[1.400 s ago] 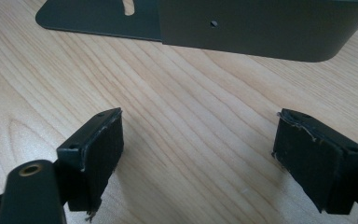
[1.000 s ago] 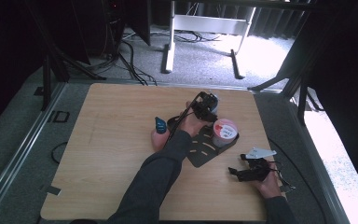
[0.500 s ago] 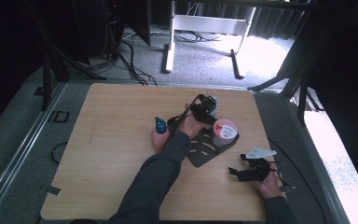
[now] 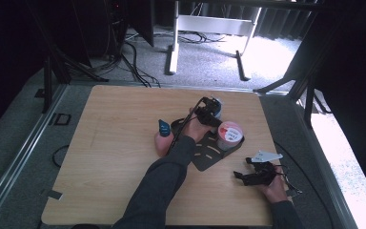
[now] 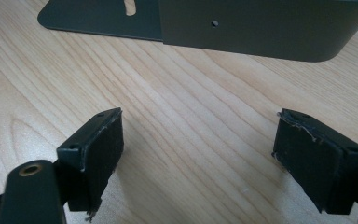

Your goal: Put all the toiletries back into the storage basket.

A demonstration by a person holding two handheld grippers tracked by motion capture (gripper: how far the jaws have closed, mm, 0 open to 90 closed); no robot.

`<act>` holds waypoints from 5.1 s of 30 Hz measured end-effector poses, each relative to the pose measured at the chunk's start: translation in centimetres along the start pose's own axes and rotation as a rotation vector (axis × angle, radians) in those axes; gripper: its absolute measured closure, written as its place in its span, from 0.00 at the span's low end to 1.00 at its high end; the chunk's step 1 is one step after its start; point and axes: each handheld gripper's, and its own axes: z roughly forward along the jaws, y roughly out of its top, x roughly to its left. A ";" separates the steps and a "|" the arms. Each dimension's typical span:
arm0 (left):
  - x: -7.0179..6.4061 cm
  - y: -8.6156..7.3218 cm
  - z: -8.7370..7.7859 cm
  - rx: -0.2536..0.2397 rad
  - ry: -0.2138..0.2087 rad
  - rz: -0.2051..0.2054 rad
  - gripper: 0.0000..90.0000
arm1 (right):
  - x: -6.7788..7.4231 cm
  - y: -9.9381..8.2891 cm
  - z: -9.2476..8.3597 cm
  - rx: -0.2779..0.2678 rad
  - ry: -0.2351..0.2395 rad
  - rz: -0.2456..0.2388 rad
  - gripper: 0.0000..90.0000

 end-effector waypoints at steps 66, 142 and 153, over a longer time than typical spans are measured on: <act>-0.7 -0.8 -0.8 0.016 -0.020 0.008 0.47 | 0.0 0.0 0.0 0.001 0.003 0.000 0.17; 5.7 -9.4 -14.7 -0.138 0.005 0.042 0.25 | 0.1 0.0 0.0 0.001 0.002 -0.001 0.17; 5.7 -10.1 -14.4 -0.133 -0.013 0.045 0.16 | 0.0 0.0 0.0 0.001 0.002 -0.001 0.17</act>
